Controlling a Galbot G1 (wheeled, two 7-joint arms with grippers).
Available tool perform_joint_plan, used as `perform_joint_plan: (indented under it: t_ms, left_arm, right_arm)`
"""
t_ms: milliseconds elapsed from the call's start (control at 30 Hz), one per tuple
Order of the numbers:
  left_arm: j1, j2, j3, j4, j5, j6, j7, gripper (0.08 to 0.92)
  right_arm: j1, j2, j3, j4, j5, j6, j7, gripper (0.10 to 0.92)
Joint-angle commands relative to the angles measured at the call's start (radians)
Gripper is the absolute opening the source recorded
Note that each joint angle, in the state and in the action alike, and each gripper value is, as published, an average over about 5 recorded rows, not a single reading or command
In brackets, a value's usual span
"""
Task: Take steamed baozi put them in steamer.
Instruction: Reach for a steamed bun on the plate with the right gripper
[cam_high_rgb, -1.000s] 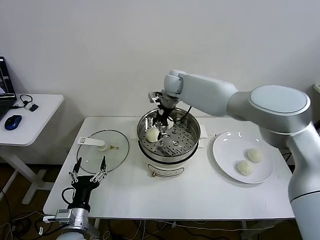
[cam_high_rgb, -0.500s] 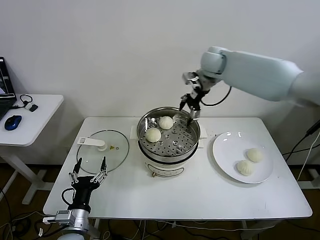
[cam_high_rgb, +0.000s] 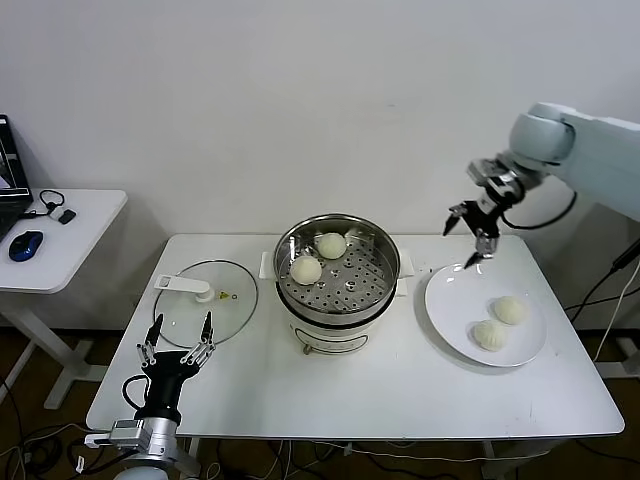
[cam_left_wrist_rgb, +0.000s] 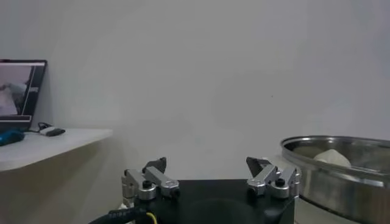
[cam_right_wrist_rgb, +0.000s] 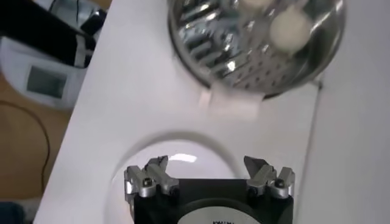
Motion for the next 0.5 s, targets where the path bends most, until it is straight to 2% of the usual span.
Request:
perform_joint_plan:
  t_ms: [33, 233, 500]
  left_arm:
    - [0.003, -0.007, 0.003, 0.0, 0.007, 0.0, -0.001, 0.823]
    - [0.016, -0.009, 0.004, -0.01, 0.004, -0.004, -0.002, 0.823]
    - [0.03, -0.006, -0.004, -0.027, -0.005, -0.004, -0.002, 0.823]
  right_arm:
    - [-0.104, -0.187, 0.017, 0.07, -0.164, 0.037, -0.012, 0.823]
    - [-0.262, -0.169, 0.127, -0.02, -0.258, 0.059, -0.009, 0.823]
    - [-0.436, -0.147, 0.242, -0.057, -0.312, 0.057, 0.004, 0.823]
